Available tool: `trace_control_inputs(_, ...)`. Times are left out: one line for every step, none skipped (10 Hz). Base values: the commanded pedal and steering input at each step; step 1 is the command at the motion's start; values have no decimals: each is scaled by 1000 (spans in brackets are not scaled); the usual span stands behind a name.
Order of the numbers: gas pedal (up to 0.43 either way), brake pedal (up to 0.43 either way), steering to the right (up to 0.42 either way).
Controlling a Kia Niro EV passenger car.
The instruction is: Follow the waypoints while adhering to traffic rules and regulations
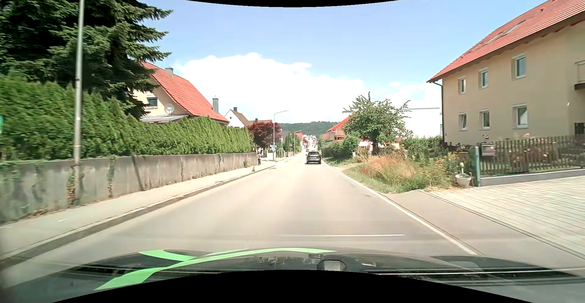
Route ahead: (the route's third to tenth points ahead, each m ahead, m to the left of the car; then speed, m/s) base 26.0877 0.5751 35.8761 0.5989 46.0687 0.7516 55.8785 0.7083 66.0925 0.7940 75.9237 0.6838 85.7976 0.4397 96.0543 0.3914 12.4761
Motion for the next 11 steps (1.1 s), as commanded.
trace_control_inputs(110,0,5)
trace_control_inputs(110,0,5)
trace_control_inputs(110,0,4)
trace_control_inputs(118,0,4)
trace_control_inputs(118,0,4)
trace_control_inputs(118,0,4)
trace_control_inputs(98,0,4)
trace_control_inputs(59,0,4)
trace_control_inputs(28,0,4)
trace_control_inputs(20,0,4)
trace_control_inputs(20,0,4)
